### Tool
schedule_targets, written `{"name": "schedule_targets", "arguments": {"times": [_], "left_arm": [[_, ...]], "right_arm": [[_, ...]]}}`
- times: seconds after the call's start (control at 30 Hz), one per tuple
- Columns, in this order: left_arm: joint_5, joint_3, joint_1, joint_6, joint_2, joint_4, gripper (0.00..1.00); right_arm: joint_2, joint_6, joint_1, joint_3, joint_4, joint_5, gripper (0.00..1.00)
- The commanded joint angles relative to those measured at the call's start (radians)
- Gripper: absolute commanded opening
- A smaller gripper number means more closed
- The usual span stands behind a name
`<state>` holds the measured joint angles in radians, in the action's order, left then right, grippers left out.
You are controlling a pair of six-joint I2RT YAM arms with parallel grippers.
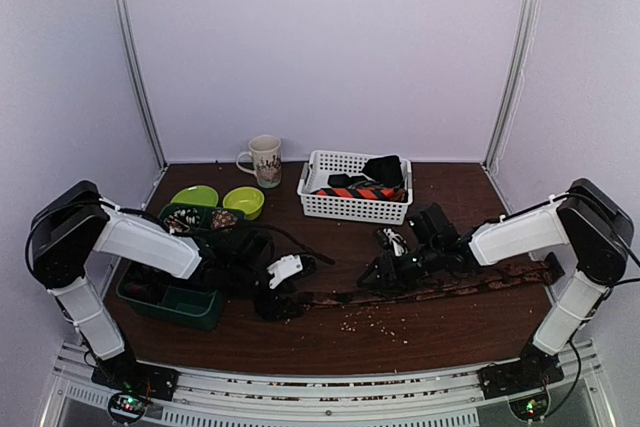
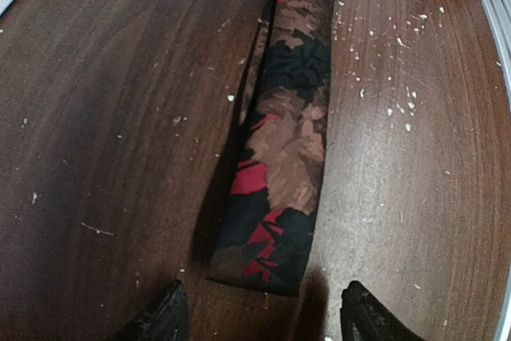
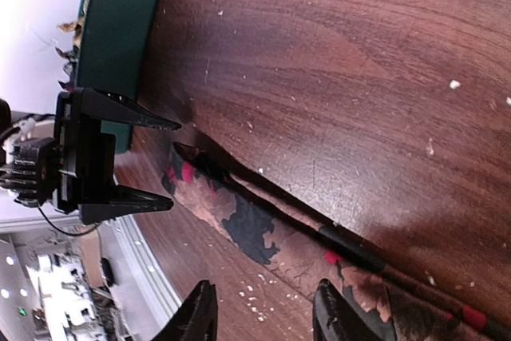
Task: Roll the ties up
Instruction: Fold the tie at the center of the board.
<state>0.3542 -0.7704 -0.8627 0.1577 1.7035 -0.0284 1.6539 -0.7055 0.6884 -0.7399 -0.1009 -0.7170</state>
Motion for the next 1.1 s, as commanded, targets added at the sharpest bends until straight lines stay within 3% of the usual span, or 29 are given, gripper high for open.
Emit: {"name": "schedule_targets", "arguments": {"times": [0.0,0.43,0.73,1.07], "left_arm": [[0.065,-0.034,0.002,0.051,0.036,-0.034,0.64],[0.074,-0.027,0.002,0.068,0.088,-0.089,0.45],[0.065,-0.028,-0.060,0.023,-0.038,-0.129,0.28],[0.093,-0.133,-0.103,-0.083,0.029,-0.279,0.24]], "right_arm": [[0.045,0.037,0.024,-0.047,0.046,0.044,0.36],[0.202,0.061,0.070,-0.124,0.074,0.071,0.11],[0.216,0.049,0.086,-0.108,0.051,0.086,0.09],[0.228,-0.018,0.146,-0.136,-0.001,0.090,0.08]]}}
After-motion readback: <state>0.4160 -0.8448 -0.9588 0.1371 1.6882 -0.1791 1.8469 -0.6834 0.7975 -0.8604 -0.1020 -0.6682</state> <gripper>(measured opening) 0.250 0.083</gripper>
